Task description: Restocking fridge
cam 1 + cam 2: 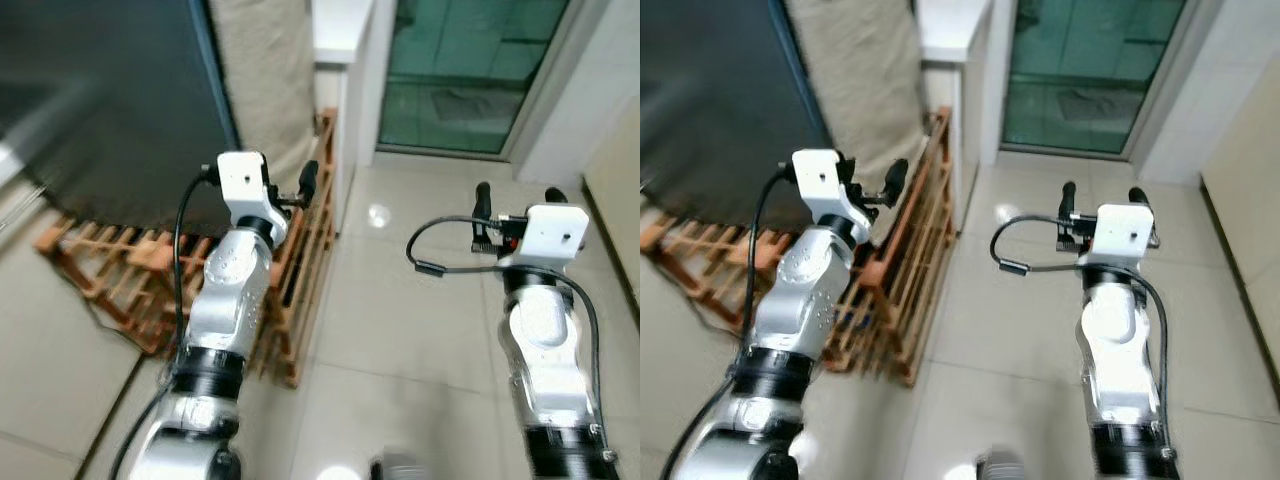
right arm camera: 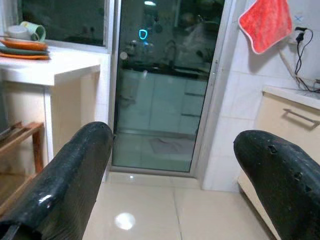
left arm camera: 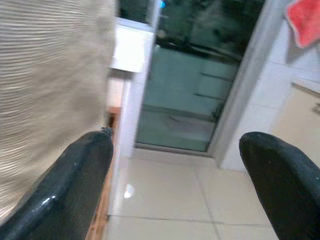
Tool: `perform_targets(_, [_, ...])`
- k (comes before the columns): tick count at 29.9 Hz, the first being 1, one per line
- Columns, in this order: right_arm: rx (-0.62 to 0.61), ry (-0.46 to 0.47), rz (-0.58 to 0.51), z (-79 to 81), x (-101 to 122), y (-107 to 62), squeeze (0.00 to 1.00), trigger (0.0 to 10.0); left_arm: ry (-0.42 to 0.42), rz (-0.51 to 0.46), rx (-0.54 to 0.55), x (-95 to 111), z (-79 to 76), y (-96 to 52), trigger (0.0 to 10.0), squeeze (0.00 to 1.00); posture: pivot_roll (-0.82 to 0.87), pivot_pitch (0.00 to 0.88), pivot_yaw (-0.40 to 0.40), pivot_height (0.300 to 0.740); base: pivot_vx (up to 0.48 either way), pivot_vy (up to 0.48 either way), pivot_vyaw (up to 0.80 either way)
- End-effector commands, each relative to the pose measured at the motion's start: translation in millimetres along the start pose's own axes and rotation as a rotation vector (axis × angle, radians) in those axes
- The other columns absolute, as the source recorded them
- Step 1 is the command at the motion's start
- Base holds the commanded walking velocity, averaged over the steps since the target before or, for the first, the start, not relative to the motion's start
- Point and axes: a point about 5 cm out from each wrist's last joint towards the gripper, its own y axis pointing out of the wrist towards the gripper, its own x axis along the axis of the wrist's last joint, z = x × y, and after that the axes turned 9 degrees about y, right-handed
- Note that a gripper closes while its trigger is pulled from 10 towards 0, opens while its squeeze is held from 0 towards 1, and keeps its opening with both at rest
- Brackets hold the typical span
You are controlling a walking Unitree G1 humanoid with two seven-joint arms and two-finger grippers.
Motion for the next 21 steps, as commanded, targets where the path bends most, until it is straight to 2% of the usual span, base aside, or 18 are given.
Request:
perform_targets(1, [0.034, 0.021, -0.004, 10.8, 2, 0.2, 0.51, 10.0, 0.018, 0.004, 0.054, 2, 14.3, -1.3, 10.0, 0.00, -0.17, 0.047, 0.040, 0.732, 0.000, 0.000, 0.00])
perform_targets(5, [0.034, 0.021, -0.005, 10.5, 2, -0.2, 0.52, 10.0, 0.019, -0.001, 0.066, 3, 16.4, -0.8, 10.0, 0.00, -0.18, 0.046, 0.041, 0.732, 0.000, 0.000, 0.00])
perform_targets(7, [0.035, 0.020, -0.004, 10.2, 2, -1.8, 0.51, 10.0, 0.012, -0.034, 0.078, 16, 19.3, -1.5, 10.0, 0.00, -0.18, 0.049, 0.042, 0.732, 0.000, 0.000, 0.00])
perform_targets(12, [0.033, 0.016, -0.002, 8.3, 1, -3.2, 0.52, 10.0, 0.023, -0.042, 0.061, 21, 17.3, -2.2, 10.0, 0.00, -0.18, 0.051, 0.042, 0.732, 0.000, 0.000, 0.00])
perform_targets(15, [0.027, 0.016, 0.006, 5.7, 0, -4.2, 0.51, 10.0, 0.013, -0.030, 0.034, 22, 11.4, 2.7, 10.0, 0.00, -0.17, 0.055, 0.038, 0.732, 0.000, 0.000, 0.00])
perform_targets(19, [0.019, 0.020, 0.015, 4.0, 0, -6.7, 0.52, 10.0, -0.005, -0.004, 0.023, 18, 2.1, 22.9, 10.0, 0.00, -0.18, 0.077, 0.036, 0.732, 0.000, 0.000, 0.00])
perform_targets(21, [0.020, 0.019, 0.018, 3.8, 0, -8.7, 0.51, 10.0, 0.006, 0.011, 0.036, 16, 1.8, 28.2, 10.0, 0.00, -0.18, 0.085, 0.035, 0.732, 0.000, 0.000, 0.00])
